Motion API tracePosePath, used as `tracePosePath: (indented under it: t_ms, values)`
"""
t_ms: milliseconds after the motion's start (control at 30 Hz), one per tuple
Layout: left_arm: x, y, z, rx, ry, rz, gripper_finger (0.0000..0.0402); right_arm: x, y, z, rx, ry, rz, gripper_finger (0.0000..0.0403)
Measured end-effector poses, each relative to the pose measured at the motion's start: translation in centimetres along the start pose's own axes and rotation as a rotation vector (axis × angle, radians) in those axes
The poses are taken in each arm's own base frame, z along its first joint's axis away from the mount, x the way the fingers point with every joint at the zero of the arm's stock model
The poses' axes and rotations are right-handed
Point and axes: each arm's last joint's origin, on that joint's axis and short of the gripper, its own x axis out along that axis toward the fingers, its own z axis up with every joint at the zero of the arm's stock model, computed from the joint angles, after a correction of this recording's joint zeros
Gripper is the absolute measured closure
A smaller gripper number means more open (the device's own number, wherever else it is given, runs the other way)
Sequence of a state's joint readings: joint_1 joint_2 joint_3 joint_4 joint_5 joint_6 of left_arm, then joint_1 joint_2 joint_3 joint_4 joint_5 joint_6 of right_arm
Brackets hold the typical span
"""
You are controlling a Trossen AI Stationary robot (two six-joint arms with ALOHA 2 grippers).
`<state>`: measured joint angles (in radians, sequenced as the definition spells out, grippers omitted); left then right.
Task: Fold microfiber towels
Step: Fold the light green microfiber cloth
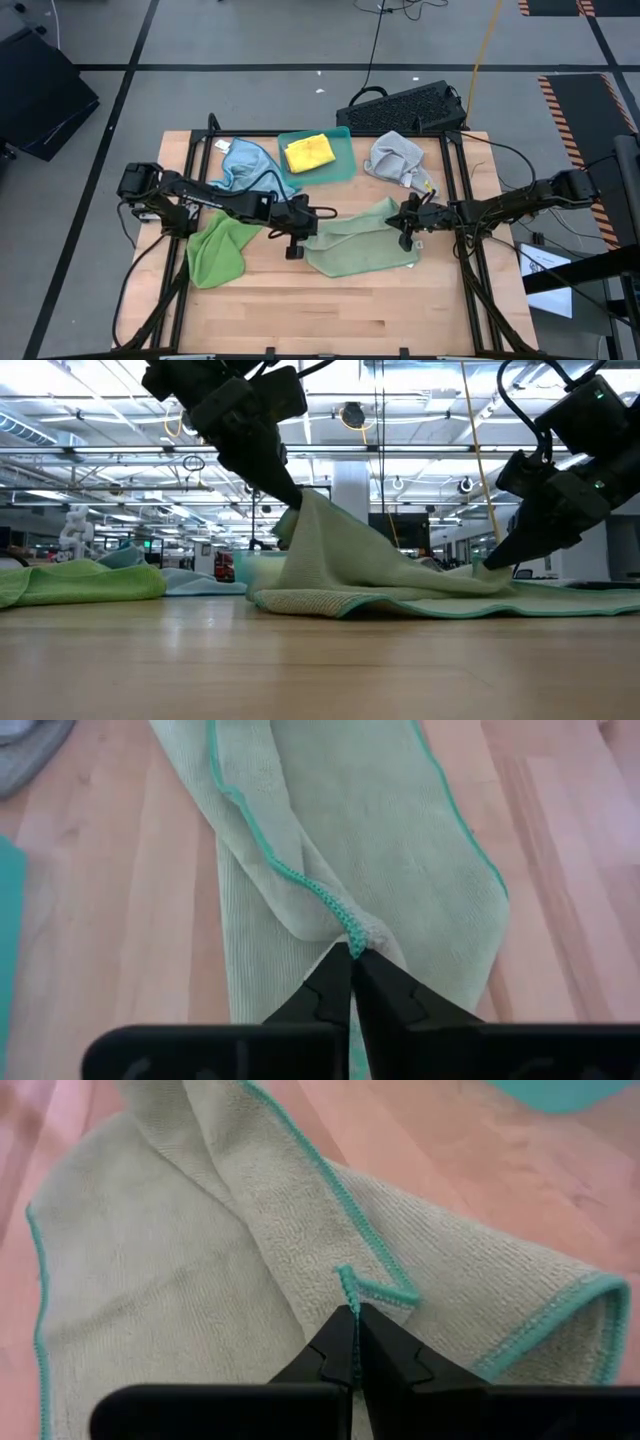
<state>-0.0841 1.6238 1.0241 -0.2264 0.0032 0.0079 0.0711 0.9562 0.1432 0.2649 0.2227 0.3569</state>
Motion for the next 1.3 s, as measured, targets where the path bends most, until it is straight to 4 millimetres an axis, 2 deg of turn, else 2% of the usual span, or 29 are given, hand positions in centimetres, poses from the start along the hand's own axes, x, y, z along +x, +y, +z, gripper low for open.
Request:
tracePosePath:
  t_ms: [167, 433, 567, 700, 833, 1033, 1300]
  values:
    - [0.0, 0.0, 0.0, -0.010, 0.000, 0.001, 0.0397, -0.5, -0.1, 0.8, -0.006, -0.078, -0.057, 0.0399]
    - [0.0, 0.8, 0.0, -0.013, -0.002, 0.121, 0.0393, -1.8, -0.4, 4.4, -0.143, -0.130, -0.245, 0.0399]
    - [-1.1, 1.8, 0.8, -0.034, -0.075, 0.243, 0.0395, -2.5, -0.6, 6.4, -0.190, -0.166, -0.347, 0.0399]
    - [-2.9, 2.7, 2.0, -0.025, -0.181, 0.357, 0.0394, -3.0, -0.9, 7.4, -0.218, -0.191, -0.458, 0.0399]
    - [-4.5, 3.9, 2.8, -0.004, -0.253, 0.407, 0.0395, -3.5, -1.2, 7.4, -0.223, -0.186, -0.542, 0.0399]
    - [-4.5, 5.9, 2.1, -0.065, -0.208, 0.420, 0.0394, -4.1, -1.3, 7.4, -0.197, -0.196, -0.542, 0.0399]
    - [-3.4, 4.8, 1.0, -0.095, -0.094, 0.254, 0.0391, -4.3, -1.2, 5.7, -0.060, -0.051, -0.339, 0.0399]
